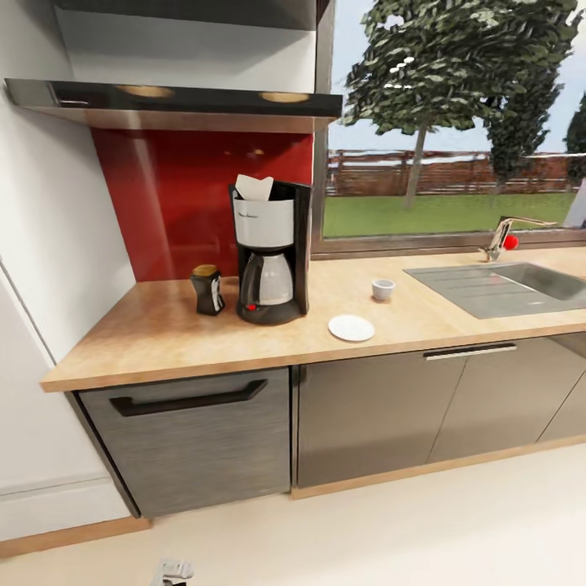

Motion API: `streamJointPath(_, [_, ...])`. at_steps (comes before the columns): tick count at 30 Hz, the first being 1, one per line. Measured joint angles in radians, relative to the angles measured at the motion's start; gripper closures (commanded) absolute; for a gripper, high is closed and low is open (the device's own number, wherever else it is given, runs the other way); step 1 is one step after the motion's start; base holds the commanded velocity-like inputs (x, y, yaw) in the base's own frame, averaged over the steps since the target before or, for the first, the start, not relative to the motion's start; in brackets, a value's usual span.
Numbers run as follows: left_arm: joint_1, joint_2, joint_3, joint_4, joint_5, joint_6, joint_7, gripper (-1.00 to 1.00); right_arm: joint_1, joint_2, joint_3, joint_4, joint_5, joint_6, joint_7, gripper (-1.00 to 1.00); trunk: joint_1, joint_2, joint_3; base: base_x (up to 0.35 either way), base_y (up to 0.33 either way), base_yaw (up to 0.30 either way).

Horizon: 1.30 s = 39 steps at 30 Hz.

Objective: Set up a coffee station on the kitchen countertop: keep the coffee maker on the countertop, move the bottle of coffee from the kitchen shelf to the counter next to the coffee maker, place a paper coffee filter on top of the coffee maker, put the saucer next to the coffee maker with the coffee cup on the saucer, and place the electric kettle next to the coffee maker.

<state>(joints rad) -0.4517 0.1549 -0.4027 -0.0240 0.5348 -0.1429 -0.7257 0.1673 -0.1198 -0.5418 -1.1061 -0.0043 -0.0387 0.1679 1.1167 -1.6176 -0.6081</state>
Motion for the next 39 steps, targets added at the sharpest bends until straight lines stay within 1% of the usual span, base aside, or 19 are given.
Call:
streamJointPath(3, [0.000,0.000,0.000,0.000,0.000,0.000,0.000,-1.00,0.000,0.000,-0.001,0.000,0.000,0.000,0.001,-1.00,0.000,0.000,0.000,0.208,-0.186,-0.023])
streamJointPath(7, [0.000,0.000,0.000,0.000,0.000,0.000,0.000,-1.00,0.000,0.000,-0.001,0.000,0.000,0.000,0.002,-1.00,0.000,0.000,0.000,0.095,-0.083,-0.169])
streamJointPath(28, [0.000,0.000,0.000,0.000,0.000,0.000,0.000,-1.00,0.000,0.000,-0.001,0.000,0.000,0.000,0.001,-1.00,0.000,0.000,0.000,0.006,-0.010,-0.265])
streamJointPath(39, [0.000,0.000,0.000,0.000,0.000,0.000,0.000,-1.00,0.000,0.000,-0.001,0.000,0.000,0.000,-0.001,-1.00,0.000,0.000,0.000,0.000,-0.247,-0.041])
